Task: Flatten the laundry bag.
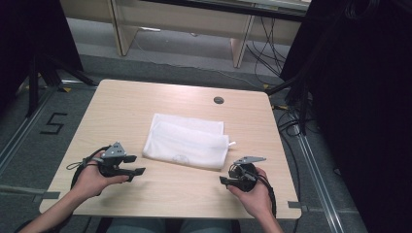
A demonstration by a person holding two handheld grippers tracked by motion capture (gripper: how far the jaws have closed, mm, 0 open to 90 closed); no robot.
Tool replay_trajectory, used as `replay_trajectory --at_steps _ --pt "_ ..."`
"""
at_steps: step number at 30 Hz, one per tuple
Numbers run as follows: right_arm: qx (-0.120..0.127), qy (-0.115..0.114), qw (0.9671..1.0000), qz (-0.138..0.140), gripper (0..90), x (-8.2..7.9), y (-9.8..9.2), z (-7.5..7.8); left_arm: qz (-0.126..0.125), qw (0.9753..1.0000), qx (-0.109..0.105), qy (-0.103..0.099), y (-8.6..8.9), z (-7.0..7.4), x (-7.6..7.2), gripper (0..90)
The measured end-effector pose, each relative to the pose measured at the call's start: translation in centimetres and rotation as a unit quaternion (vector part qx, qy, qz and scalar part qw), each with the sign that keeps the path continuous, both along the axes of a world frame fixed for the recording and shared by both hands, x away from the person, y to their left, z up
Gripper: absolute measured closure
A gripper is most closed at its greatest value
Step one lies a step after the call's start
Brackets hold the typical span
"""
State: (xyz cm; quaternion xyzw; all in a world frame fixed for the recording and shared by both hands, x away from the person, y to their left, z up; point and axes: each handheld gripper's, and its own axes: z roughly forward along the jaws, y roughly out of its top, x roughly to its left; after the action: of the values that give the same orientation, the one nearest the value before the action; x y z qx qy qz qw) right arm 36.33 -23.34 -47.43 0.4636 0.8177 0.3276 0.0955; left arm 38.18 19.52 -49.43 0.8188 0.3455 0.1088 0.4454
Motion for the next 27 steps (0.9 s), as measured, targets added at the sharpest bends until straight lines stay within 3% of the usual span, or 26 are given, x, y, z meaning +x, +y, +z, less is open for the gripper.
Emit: replay_trajectory --at_steps 1,2,4,5,8,9,10,11,12,13,14,15,18,19,20,21,23,24,26,27 --pt "0.003 -0.008 0.9999 -0.007 53.6 -0.04 0.06 -0.27 0.0 1.0 0.0 0.0 0.0 0.0 0.0 37.7" --pt "0.003 -0.008 0.9999 -0.007 53.6 -0.04 0.06 -0.27 -0.005 0.9999 0.014 -0.002 0.16 0.04 0.13 37.7" --pt "0.011 0.021 0.9995 -0.02 53.5 -0.24 0.14 0.08 -0.001 1.0 0.001 0.0 -0.11 -0.02 0.1 37.8" --pt "-0.002 0.008 1.0 -0.005 53.4 -0.02 -0.15 0.11 -0.003 1.0 0.005 -0.001 -0.12 -0.02 0.14 37.8" --pt "0.012 0.029 0.9991 -0.028 53.4 -0.26 -0.01 0.17 -0.001 1.0 0.001 0.004 -0.32 -0.04 0.1 37.9" --pt "0.009 0.007 0.9998 -0.015 53.4 -0.05 -0.22 -0.01 -0.005 1.0 0.005 -0.001 -0.3 -0.02 0.15 38.0" --pt "0.009 0.024 0.9992 -0.03 53.4 -0.24 -0.22 0.2 -0.007 0.9999 0.012 -0.003 -0.23 0.02 0.18 38.1" --pt "0.009 0.024 0.9992 -0.03 53.4 -0.24 -0.22 0.2 -0.002 1.0 0.002 -0.002 -0.37 -0.03 0.14 38.1" --pt "0.011 0.003 0.9996 -0.025 53.4 -0.1 -0.25 -0.17 -0.002 1.0 0.003 -0.002 -0.34 -0.04 0.14 38.1" --pt "0.01 0.014 0.9995 -0.025 53.4 -0.09 -0.32 0.15 -0.003 1.0 0.001 0.0 -0.31 -0.05 0.14 38.2" --pt "0.006 -0.003 0.9999 -0.011 53.5 0.12 -0.49 0.07 0.0 1.0 0.001 0.001 -0.29 -0.05 0.1 38.2" --pt "0.008 0.009 0.9997 -0.02 53.5 -0.01 -0.39 0.2 0.0 1.0 -0.001 0.002 -0.25 -0.06 0.1 38.2" --pt "0.011 0.014 0.9996 -0.021 53.4 -0.07 -0.28 0.26 0.0 1.0 -0.001 -0.002 -0.15 -0.03 0.07 38.3" --pt "0.016 0.028 0.999 -0.031 53.4 -0.27 -0.07 0.4 0.001 1.0 -0.001 -0.002 -0.15 -0.05 0.06 38.4" --pt "0.016 0.028 0.999 -0.031 53.4 -0.27 -0.07 0.4 0.001 1.0 0.0 -0.002 -0.14 -0.05 0.04 38.4" --pt "0.01 0.006 0.9998 -0.017 53.5 -0.01 -0.25 0.29 0.001 1.0 0.003 -0.003 -0.13 -0.03 0.01 38.4" --pt "0.012 0.017 0.9994 -0.028 53.4 -0.1 -0.12 0.48 0.008 1.0 -0.003 0.002 -0.26 -0.06 -0.12 38.6" --pt "0.026 0.008 0.9993 -0.027 53.4 0.07 -0.07 0.21 -0.007 0.9999 0.012 -0.005 -0.05 0.03 0.03 38.8" --pt "0.038 0.03 0.9988 -0.01 53.6 0.18 -0.29 0.37 -0.001 1.0 -0.004 -0.002 -0.37 -0.07 0.0 39.6" --pt "0.04 0.015 0.9991 -0.002 53.8 0.42 -0.45 0.24 -0.002 1.0 -0.004 0.004 -0.53 -0.17 0.03 40.9"
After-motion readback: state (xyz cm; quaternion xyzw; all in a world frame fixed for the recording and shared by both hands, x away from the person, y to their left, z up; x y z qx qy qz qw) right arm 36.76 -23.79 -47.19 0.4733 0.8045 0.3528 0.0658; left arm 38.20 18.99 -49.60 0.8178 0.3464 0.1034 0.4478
